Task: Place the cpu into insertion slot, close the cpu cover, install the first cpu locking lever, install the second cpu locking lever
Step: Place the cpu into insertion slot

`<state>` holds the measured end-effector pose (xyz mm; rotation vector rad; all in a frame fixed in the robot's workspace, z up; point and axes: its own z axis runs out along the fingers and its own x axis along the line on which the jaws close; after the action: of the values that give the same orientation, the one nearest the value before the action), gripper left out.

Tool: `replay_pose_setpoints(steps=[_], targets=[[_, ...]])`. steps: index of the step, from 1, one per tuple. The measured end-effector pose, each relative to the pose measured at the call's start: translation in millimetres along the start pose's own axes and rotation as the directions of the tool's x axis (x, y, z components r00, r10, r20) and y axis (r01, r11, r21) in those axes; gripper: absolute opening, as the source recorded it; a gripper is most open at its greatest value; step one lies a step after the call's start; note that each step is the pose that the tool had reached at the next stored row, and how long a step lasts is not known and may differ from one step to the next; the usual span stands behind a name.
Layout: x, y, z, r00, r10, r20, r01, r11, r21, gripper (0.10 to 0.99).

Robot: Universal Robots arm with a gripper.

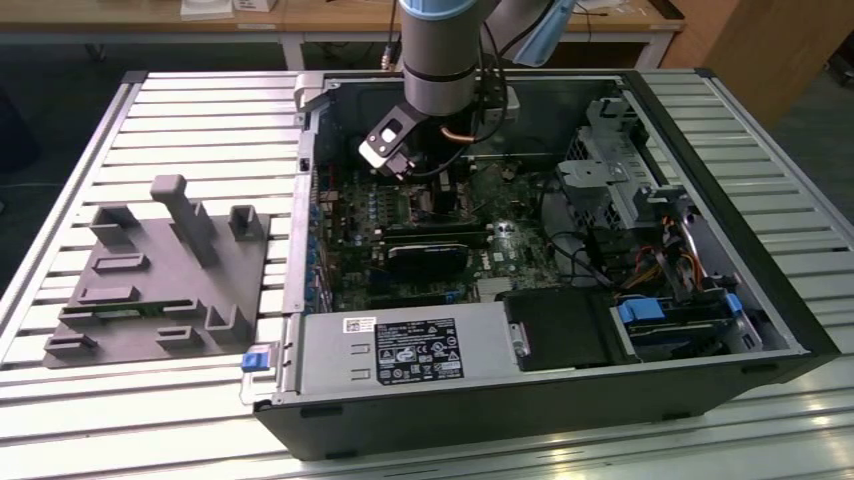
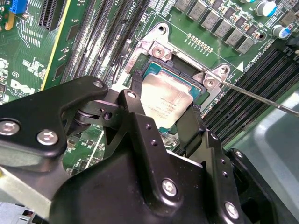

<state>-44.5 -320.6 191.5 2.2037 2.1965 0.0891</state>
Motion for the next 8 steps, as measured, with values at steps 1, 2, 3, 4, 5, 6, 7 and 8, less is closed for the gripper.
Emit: replay_pose_setpoints(steps=[1,2,3,4,5,6,7,8], targets=[[0.0,0.0,0.0,1.0000,0.000,0.0000,0.000,1.0000,0.000,0.541],[0.0,0.0,0.1,1.0000,0.000,0.0000,0.000,1.0000,0.000,0.541],[0.0,0.0,0.1,1.0000,0.000,0.0000,0.000,1.0000,0.000,0.541],[0.0,0.0,0.1,1.0000,0.000,-0.0001,0.000,1.0000,0.000,0.541],[0.0,0.0,0.1,1.0000,0.000,-0.0001,0.000,1.0000,0.000,0.541],[0.0,0.0,0.2,1.0000,0.000,-0.0001,0.000,1.0000,0.000,0.541],[0.0,0.0,0.2,1.0000,0.000,0.0000,0.000,1.0000,0.000,0.541],[0.0,0.0,0.2,1.0000,0.000,0.0000,0.000,1.0000,0.000,0.541]])
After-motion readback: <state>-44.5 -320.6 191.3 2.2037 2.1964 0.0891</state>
